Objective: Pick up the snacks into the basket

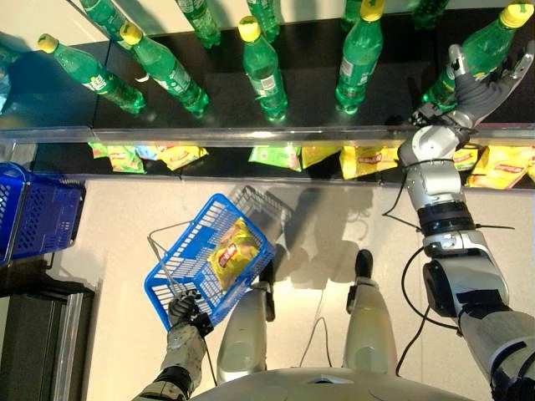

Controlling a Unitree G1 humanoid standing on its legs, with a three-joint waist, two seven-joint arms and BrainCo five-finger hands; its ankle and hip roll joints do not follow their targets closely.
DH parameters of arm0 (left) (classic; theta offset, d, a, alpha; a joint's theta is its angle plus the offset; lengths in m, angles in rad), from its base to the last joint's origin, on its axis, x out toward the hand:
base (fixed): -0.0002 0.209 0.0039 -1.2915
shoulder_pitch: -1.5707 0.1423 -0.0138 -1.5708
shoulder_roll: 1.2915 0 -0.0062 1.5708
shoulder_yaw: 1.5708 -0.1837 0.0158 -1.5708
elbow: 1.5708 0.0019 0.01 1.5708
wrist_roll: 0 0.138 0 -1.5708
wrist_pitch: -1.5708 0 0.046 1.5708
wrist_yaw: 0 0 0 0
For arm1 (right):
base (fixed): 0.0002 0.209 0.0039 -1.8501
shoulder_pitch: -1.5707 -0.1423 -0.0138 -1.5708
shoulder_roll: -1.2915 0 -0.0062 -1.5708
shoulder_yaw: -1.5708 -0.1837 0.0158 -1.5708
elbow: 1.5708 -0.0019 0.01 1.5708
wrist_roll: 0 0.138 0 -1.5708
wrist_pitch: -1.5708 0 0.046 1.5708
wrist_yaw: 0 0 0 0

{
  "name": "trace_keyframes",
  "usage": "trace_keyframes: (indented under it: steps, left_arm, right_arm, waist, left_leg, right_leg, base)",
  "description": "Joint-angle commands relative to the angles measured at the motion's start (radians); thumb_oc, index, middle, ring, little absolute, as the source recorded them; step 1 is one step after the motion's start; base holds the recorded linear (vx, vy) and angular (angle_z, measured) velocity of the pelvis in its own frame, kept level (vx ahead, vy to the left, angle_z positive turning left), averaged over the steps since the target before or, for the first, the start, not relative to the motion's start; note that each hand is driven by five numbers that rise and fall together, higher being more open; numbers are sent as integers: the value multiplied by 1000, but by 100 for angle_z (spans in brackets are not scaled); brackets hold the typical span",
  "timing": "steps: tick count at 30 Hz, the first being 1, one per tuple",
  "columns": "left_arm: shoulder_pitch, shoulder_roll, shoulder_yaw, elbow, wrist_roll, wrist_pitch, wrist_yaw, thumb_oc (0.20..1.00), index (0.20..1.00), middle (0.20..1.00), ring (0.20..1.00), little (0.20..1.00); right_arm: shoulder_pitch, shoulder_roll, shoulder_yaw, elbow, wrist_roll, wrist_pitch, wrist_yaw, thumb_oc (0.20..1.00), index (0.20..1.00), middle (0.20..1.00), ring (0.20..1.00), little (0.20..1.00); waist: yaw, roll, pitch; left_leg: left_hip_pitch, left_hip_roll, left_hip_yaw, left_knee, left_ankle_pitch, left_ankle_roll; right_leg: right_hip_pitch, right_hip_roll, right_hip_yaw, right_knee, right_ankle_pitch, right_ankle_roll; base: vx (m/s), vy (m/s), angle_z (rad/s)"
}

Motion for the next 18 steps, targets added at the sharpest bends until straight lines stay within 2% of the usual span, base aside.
trace_keyframes:
  steps: [1, 18]
  left_arm:
    - [44, 116, 5, -23, -59, -33, 19, 200, 200, 200, 200, 200]
    - [48, 117, 20, -64, -118, -36, -2, 200, 200, 200, 200, 200]
  right_arm:
    - [-78, -58, 9, -9, 20, -63, 6, 1000, 1000, 1000, 1000, 1000]
    - [-145, -97, 36, 80, 31, -26, 14, 1000, 1000, 1000, 1000, 1000]
  waist:
    - [30, -22, -13]
    - [43, -37, -3]
  left_leg:
    - [-25, -35, -8, 40, 1, 58]
    - [-45, -37, -22, 46, 10, 57]
  right_leg:
    - [22, 28, 27, -3, 33, -14]
    - [20, 28, 14, -3, 35, -16]
  base:
    - [0, 0, 0]
    - [-2, -3, 3]
